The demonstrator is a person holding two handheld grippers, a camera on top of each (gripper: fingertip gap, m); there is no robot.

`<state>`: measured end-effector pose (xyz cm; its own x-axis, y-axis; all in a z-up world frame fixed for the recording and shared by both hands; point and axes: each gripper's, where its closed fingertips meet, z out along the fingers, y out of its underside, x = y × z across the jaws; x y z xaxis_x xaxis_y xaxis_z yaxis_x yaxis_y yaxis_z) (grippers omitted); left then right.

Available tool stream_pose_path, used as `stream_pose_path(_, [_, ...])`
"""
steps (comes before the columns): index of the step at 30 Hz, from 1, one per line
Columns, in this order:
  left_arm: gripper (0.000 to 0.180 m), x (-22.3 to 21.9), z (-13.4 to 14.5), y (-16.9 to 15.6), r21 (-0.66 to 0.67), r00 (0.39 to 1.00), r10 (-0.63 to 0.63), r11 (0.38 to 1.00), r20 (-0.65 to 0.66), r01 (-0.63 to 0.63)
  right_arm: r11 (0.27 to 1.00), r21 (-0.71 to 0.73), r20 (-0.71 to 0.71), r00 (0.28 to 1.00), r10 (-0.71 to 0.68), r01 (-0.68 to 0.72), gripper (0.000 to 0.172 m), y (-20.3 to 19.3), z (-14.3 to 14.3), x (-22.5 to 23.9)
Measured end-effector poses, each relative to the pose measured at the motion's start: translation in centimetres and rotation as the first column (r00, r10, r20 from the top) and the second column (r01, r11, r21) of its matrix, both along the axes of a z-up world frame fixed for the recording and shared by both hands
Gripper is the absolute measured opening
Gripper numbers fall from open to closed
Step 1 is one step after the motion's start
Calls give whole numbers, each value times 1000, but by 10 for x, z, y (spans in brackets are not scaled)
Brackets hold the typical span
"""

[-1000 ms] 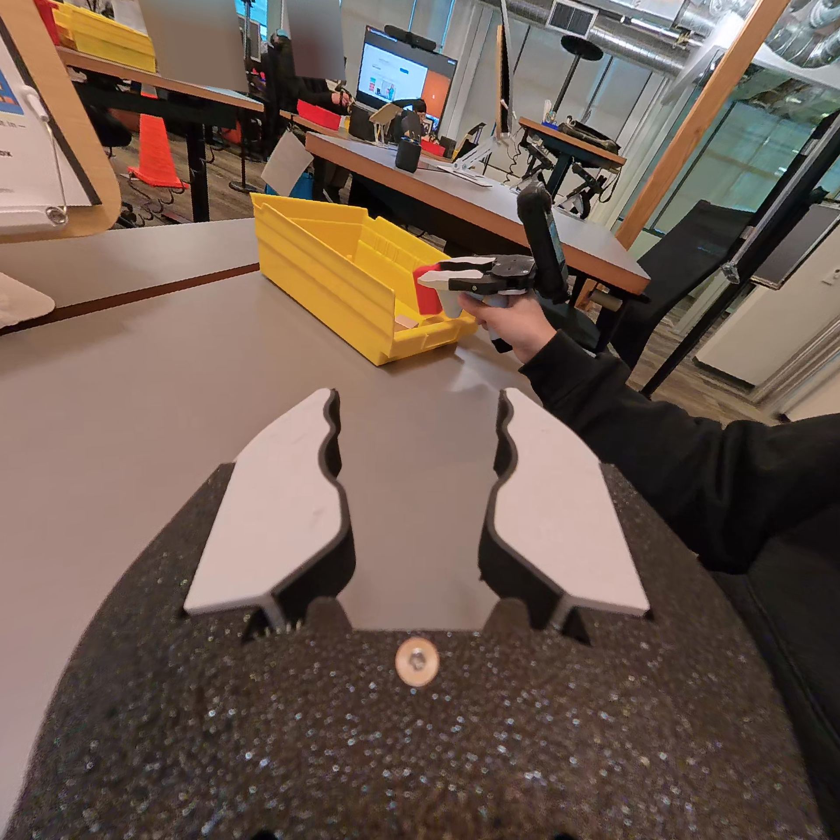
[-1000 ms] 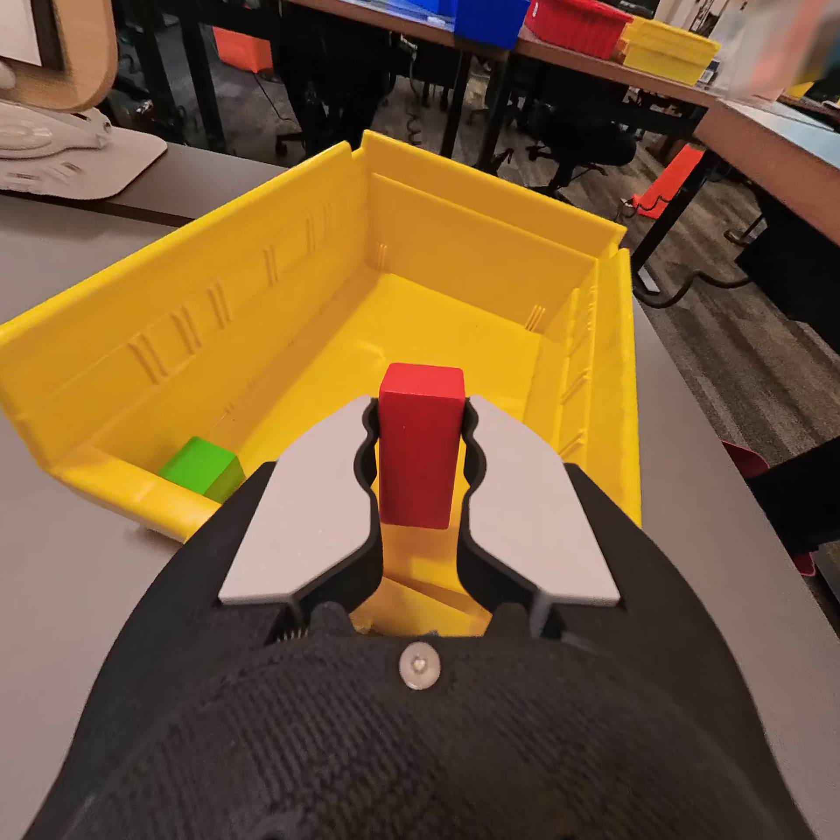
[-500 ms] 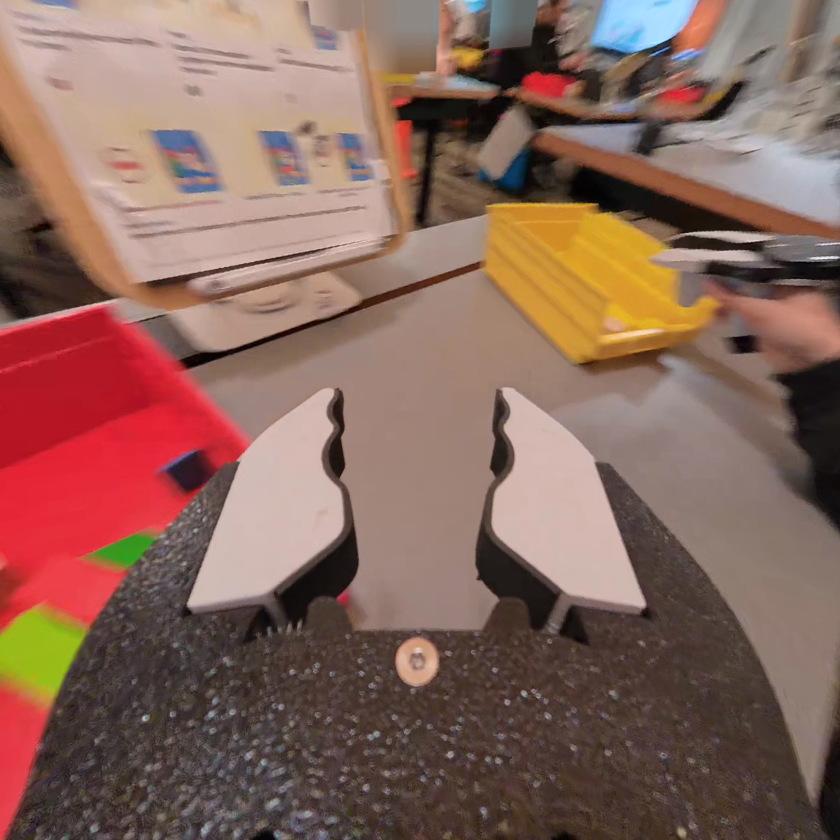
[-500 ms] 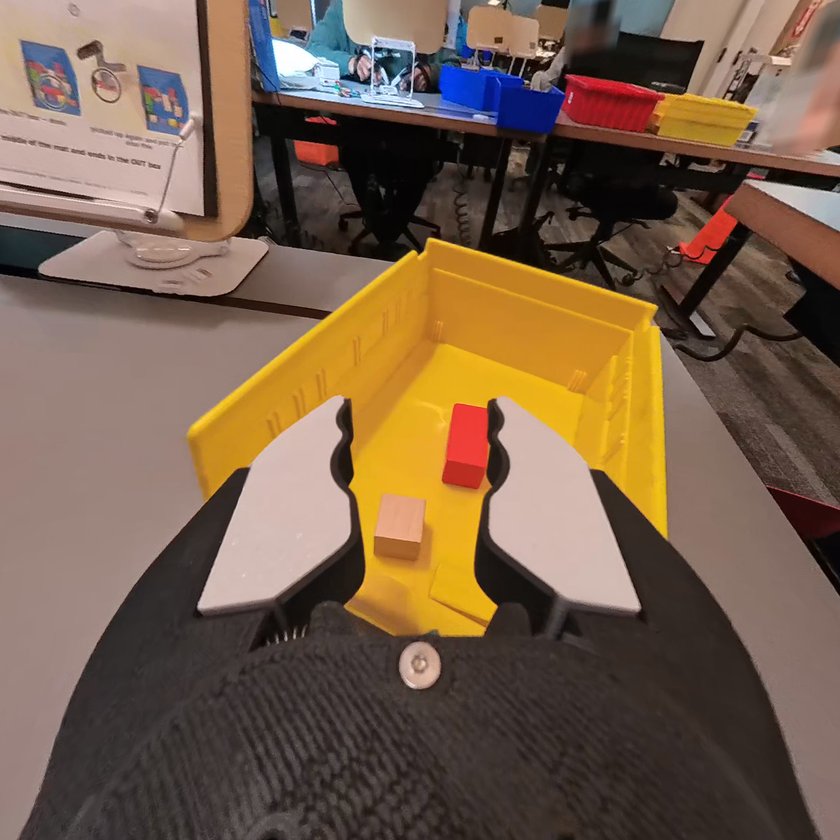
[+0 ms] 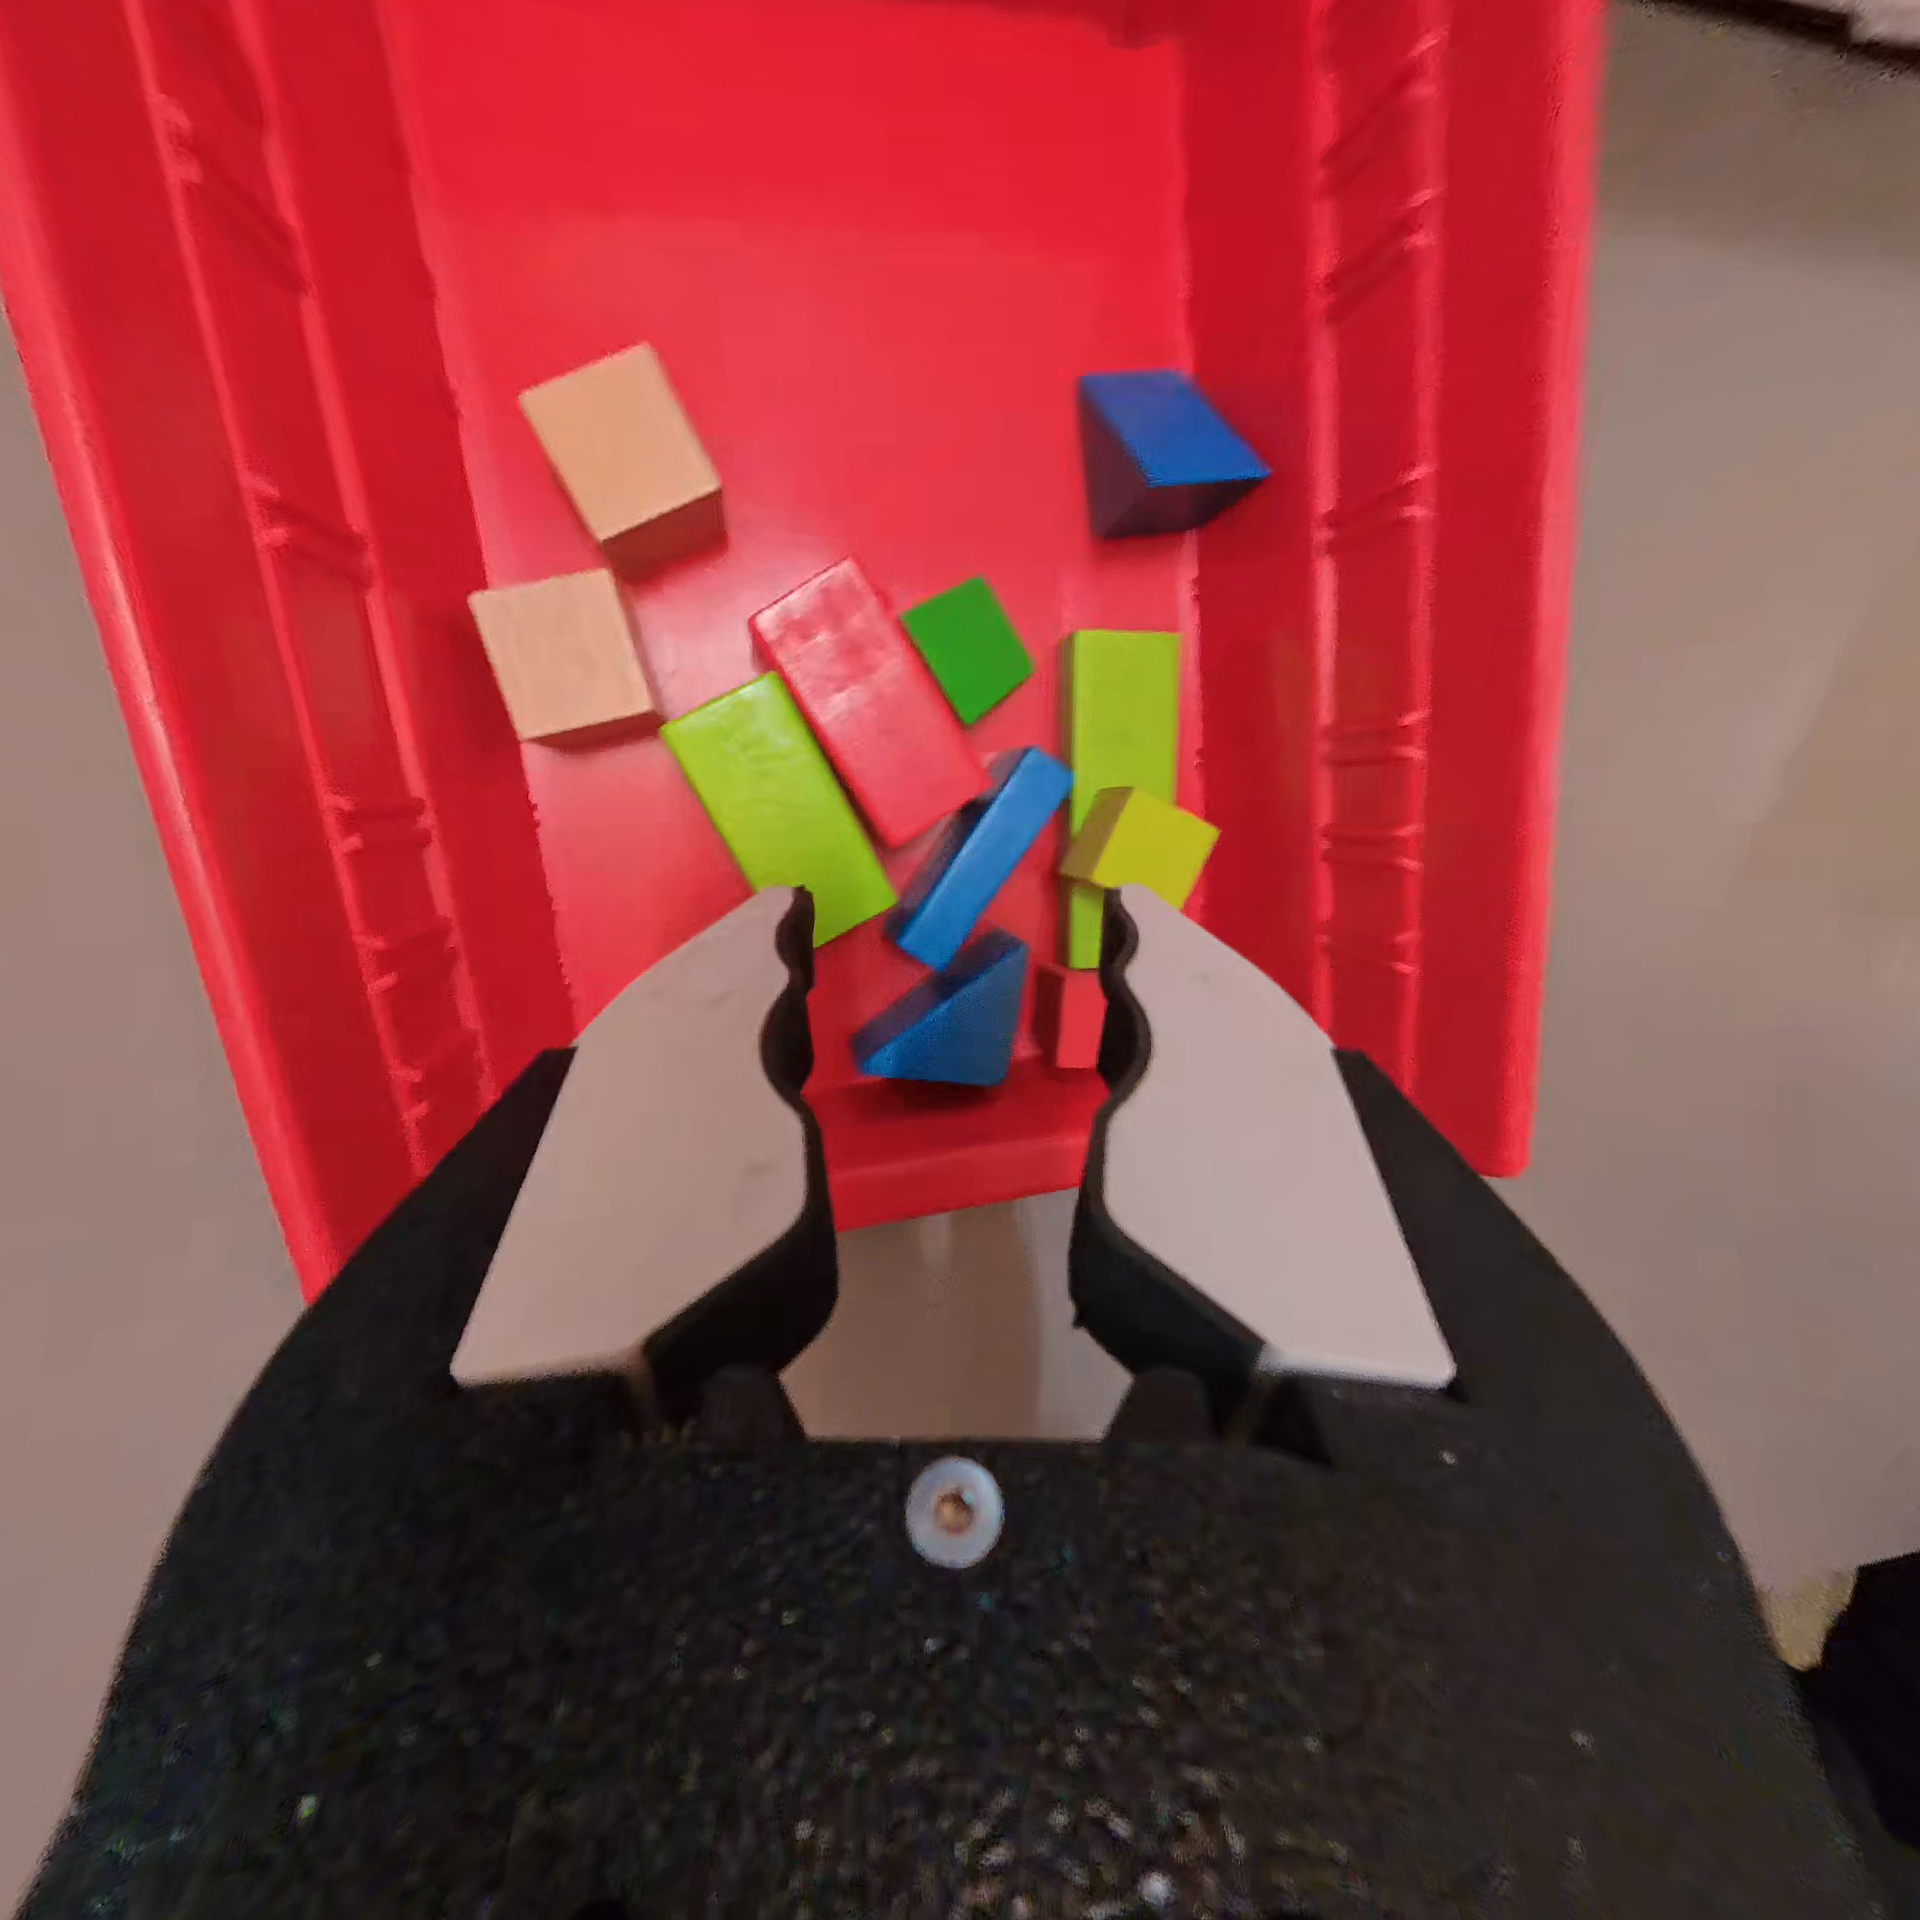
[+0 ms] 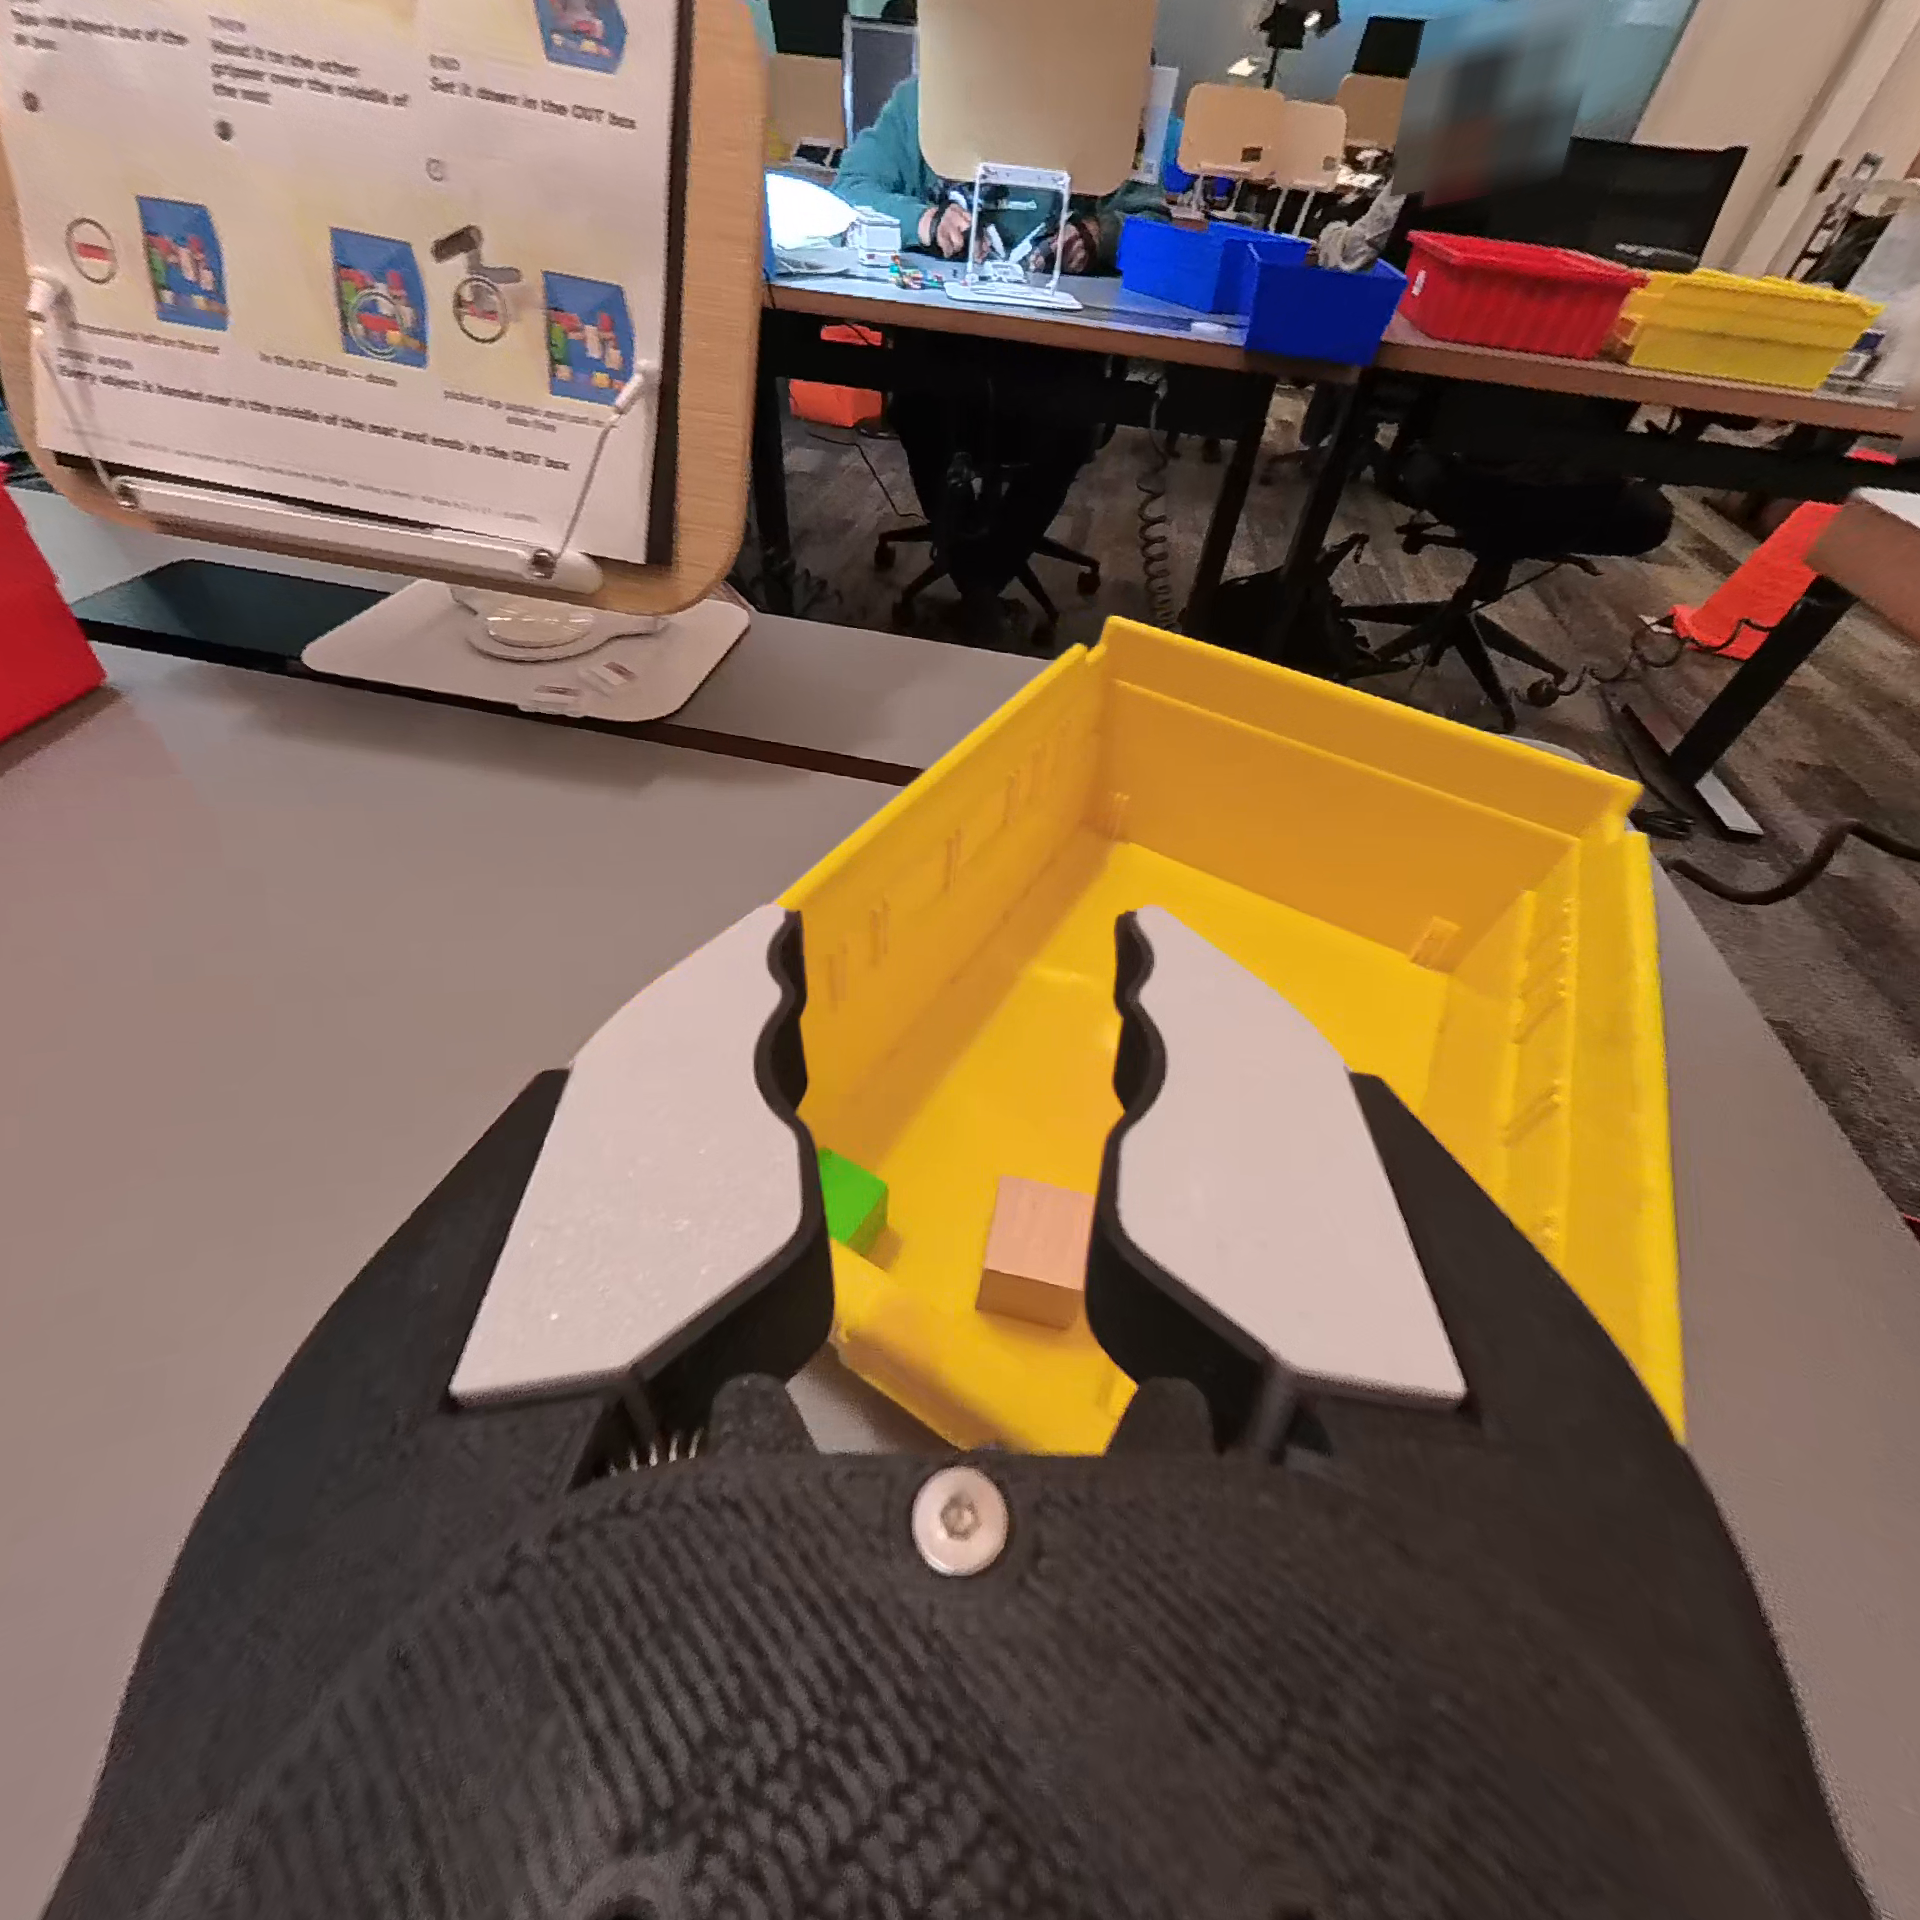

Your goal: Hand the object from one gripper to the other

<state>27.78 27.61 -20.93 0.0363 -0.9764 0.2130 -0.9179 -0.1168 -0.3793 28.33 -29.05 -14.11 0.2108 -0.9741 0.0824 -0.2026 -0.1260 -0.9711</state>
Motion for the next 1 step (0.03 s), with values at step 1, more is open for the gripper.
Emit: stream_pose_path(1, [51,-1,-7,5,7,999,12,1000,-38,-12,1000,0,-1,1000,11,-11,58,4,0,0])
